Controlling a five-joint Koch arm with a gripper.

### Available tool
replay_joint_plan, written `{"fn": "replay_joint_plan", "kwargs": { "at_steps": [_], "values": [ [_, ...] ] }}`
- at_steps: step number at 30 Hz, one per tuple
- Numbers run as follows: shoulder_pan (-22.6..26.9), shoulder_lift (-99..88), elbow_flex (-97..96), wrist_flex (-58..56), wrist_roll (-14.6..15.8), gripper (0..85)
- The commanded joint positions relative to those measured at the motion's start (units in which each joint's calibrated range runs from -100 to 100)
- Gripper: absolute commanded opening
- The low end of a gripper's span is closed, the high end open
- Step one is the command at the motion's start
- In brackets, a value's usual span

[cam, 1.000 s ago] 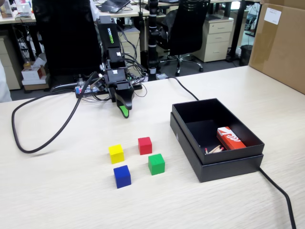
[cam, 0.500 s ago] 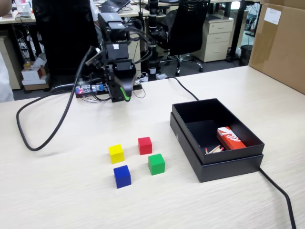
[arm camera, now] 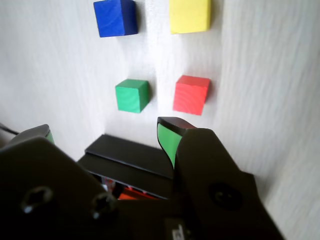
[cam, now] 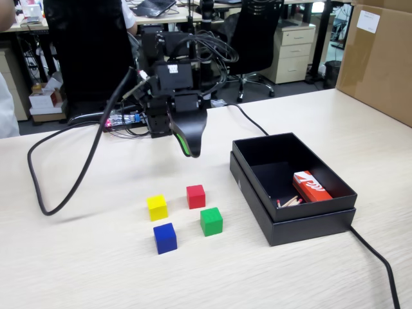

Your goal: Put the green cube on top of the red cube

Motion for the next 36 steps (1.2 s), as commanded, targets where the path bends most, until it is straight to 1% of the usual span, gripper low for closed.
{"fn": "replay_joint_plan", "kwargs": {
  "at_steps": [1,14,24,25,33,34,36],
  "values": [
    [0.5,4.8,7.8,-0.1,-0.7,43.0],
    [1.4,30.5,21.7,0.0,-0.3,43.1],
    [1.5,37.7,25.4,0.0,-0.3,43.2],
    [1.4,40.7,25.7,0.0,-0.3,43.1],
    [1.3,43.8,26.5,0.4,-0.6,41.9],
    [1.3,43.9,26.9,0.5,-0.6,34.2],
    [1.2,44.0,27.5,0.9,-0.6,25.8]
  ]
}}
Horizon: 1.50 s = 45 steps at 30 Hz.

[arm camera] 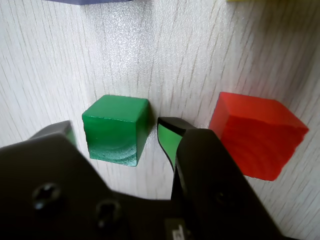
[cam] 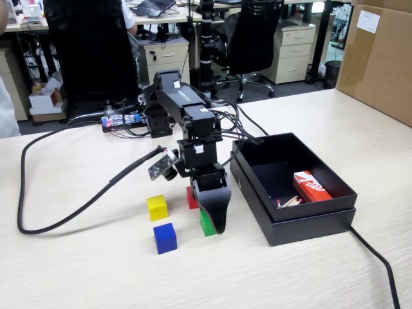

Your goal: Put the green cube on top of the red cube

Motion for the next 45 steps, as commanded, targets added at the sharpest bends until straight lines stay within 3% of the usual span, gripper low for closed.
{"fn": "replay_joint_plan", "kwargs": {
  "at_steps": [1,9,18,27,33,45],
  "values": [
    [-0.1,-1.3,4.4,1.2,-0.4,22.6],
    [-0.5,-1.2,4.9,1.6,-0.4,0.9],
    [-1.0,-21.1,8.4,1.5,1.5,0.9],
    [-1.0,-45.7,-17.9,1.5,2.9,0.9],
    [-0.6,-52.6,-30.1,1.5,4.4,0.9],
    [0.2,-51.0,-34.7,1.5,5.9,1.1]
  ]
}}
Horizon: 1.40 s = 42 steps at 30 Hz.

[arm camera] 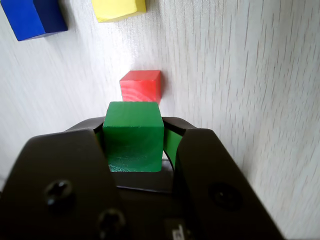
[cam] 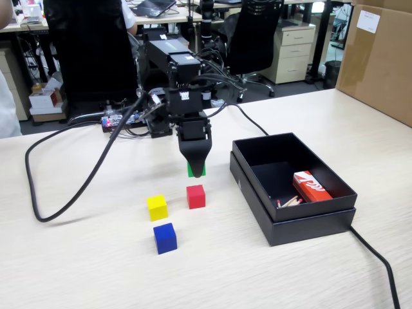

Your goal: Put the green cube on top of the red cube

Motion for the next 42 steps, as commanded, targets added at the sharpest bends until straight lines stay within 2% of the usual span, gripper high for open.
{"fn": "replay_joint_plan", "kwargs": {
  "at_steps": [1,42],
  "values": [
    [0.1,-2.2,1.9,1.0,0.3,1.1],
    [-0.9,7.0,2.1,4.8,0.2,1.2]
  ]
}}
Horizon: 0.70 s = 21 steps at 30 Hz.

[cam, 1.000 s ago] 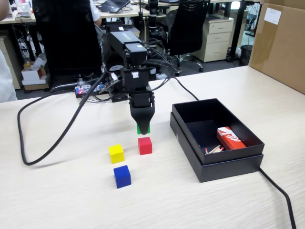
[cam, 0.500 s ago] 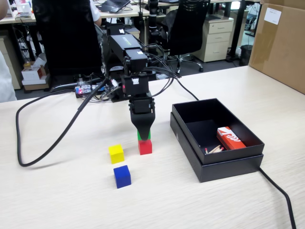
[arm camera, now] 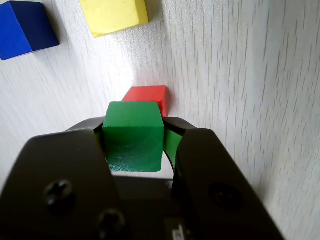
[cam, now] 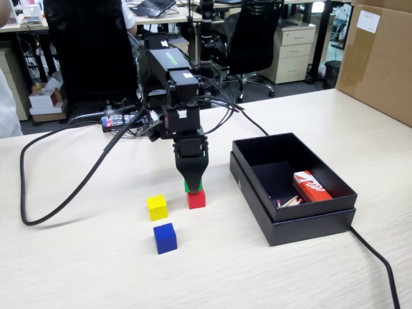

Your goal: Put the green cube on top of the red cube

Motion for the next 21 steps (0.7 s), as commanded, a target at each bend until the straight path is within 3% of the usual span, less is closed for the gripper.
{"fn": "replay_joint_plan", "kwargs": {
  "at_steps": [1,13,14,21],
  "values": [
    [0.0,-1.1,2.0,1.3,0.0,1.2],
    [0.2,-0.4,1.4,1.3,0.1,1.3],
    [0.3,-0.1,0.6,1.3,0.0,6.0],
    [0.3,0.0,0.5,1.3,0.1,6.8]
  ]
}}
